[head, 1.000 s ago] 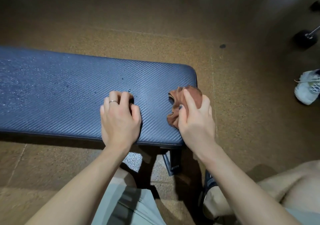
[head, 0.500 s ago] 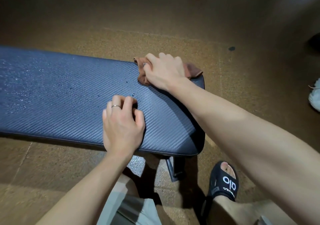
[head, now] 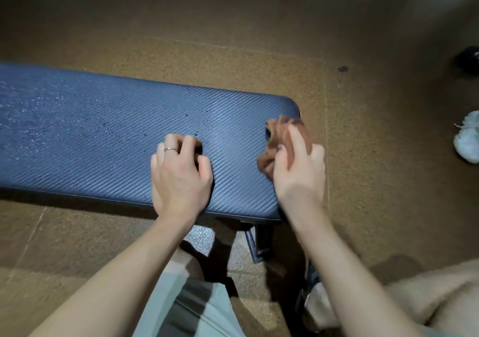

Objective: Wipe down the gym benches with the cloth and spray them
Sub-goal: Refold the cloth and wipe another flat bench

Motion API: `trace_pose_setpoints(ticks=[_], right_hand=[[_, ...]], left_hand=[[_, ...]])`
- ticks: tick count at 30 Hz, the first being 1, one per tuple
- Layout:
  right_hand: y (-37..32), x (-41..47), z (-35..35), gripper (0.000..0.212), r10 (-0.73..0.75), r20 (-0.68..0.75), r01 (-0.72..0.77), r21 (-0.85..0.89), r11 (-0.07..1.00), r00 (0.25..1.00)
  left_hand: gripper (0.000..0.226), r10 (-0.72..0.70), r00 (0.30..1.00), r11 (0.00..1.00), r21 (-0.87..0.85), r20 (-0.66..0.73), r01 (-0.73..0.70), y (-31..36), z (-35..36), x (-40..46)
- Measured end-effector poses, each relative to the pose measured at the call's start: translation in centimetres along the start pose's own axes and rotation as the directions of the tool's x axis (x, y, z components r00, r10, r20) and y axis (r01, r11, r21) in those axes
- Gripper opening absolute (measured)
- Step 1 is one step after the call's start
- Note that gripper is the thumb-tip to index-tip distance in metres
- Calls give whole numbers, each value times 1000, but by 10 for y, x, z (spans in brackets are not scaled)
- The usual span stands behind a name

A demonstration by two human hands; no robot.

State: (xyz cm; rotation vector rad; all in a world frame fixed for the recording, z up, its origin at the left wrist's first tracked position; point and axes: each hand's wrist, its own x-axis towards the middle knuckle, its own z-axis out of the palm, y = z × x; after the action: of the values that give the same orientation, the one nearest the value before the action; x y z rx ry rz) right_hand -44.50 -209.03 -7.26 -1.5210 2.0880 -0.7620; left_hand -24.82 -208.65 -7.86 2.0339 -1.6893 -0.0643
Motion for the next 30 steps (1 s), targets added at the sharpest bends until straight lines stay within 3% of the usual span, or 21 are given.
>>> trace_pose_setpoints(ticks=[5,8,11,14,17,19,23,27,30], right_hand=[[1,-69,0,49,-10,-61,8,-27,1000,998],[-1,-28,-6,46,-80,-27,78,-66,995,996],[-16,46,-2,41,-38,-10,37,-98,994,999],[-32,76,8,38,-13,-12,11,-212,977,1000],[-27,36,6,37,-130,2,123,-345,930,992],[-18,-16,3,41,-251,47,247,-421,873,967],[-18,-102,16,51,-494,206,534,-382,754,845],[-45,-92,47,52,-682,392,785,-371,496,617],[-45,-75,56,47,-769,394,856,-350,381,504]], left_hand=[[19,5,1000,1000,-4,-6,-5,-1,0,0],[19,12,1000,999,-30,-3,-12,-2,0,1],[19,19,1000,998,-62,17,-18,-7,-5,1],[19,181,973,982,-74,143,-171,-15,-14,11],[33,369,904,913,97,216,-396,-52,-32,22],[38,320,934,921,181,159,-346,-84,-42,25],[31,196,974,970,123,113,-210,-96,-41,22],[36,208,973,972,93,99,-217,-97,-43,22],[39,222,970,968,98,102,-232,-99,-44,20]])
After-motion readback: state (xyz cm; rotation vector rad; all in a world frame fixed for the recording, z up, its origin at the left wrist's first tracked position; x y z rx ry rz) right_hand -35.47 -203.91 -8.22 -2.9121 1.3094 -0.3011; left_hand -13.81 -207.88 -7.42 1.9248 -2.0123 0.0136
